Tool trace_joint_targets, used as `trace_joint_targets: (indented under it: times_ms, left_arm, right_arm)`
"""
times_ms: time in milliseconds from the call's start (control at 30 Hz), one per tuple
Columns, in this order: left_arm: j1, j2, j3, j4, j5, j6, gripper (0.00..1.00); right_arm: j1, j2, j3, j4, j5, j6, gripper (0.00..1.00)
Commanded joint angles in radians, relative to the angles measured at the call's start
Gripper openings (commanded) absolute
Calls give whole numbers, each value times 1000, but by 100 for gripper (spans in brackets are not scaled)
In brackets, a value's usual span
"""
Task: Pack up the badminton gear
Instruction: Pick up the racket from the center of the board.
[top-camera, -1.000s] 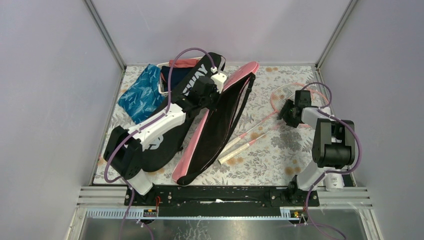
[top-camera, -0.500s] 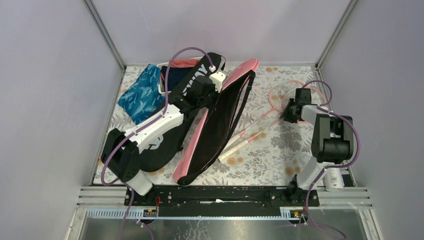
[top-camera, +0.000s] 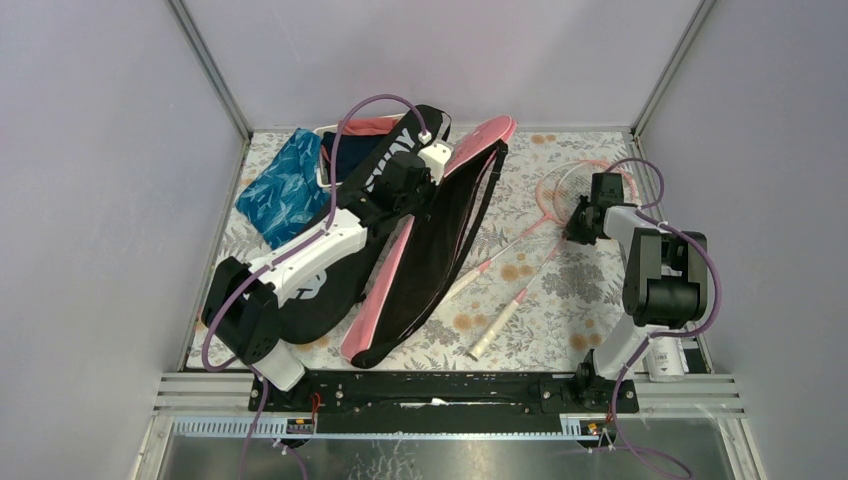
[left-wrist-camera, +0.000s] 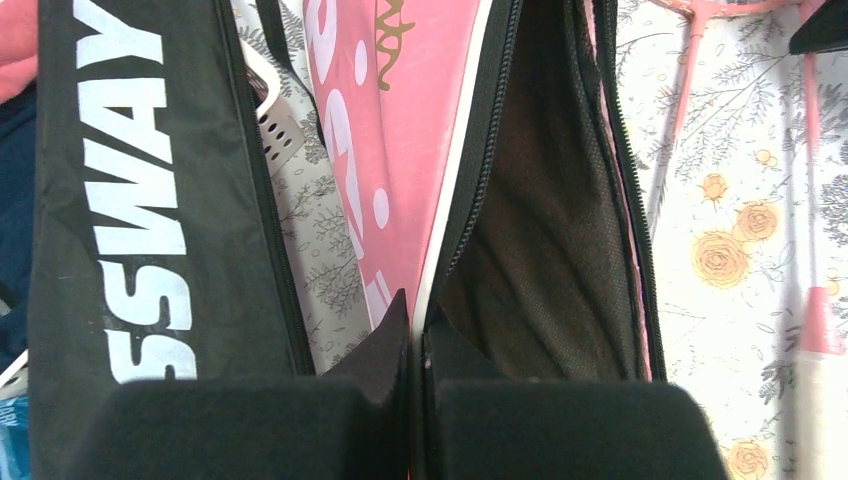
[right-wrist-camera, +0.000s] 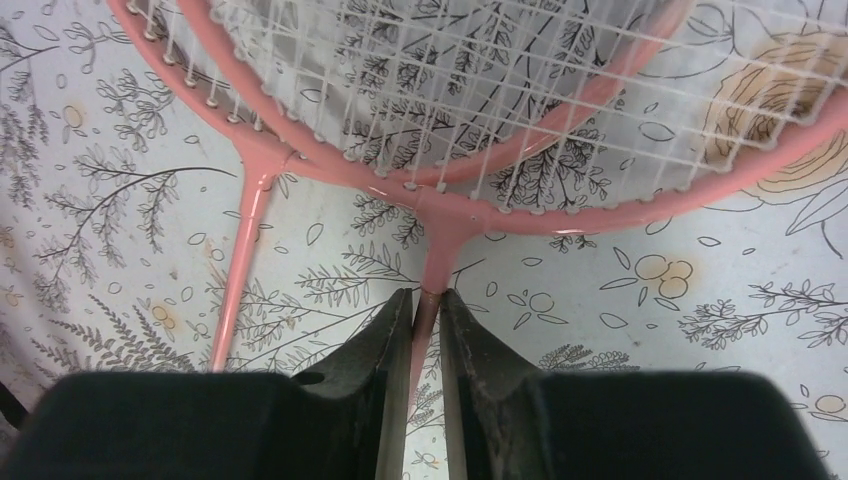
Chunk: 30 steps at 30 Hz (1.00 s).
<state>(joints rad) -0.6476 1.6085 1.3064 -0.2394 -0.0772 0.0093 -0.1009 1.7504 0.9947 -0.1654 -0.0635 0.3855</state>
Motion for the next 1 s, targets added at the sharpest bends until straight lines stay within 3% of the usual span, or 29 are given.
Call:
trace_joint_targets:
  times_ms: [0, 967]
  left_arm:
    - [-3, -37, 40, 68, -60, 41, 0]
    - [47, -15, 142, 74, -172, 43, 0]
  right_arm:
    - [1, -70, 67, -15, -12, -31, 0]
    - [19, -125, 281, -142, -230, -93, 0]
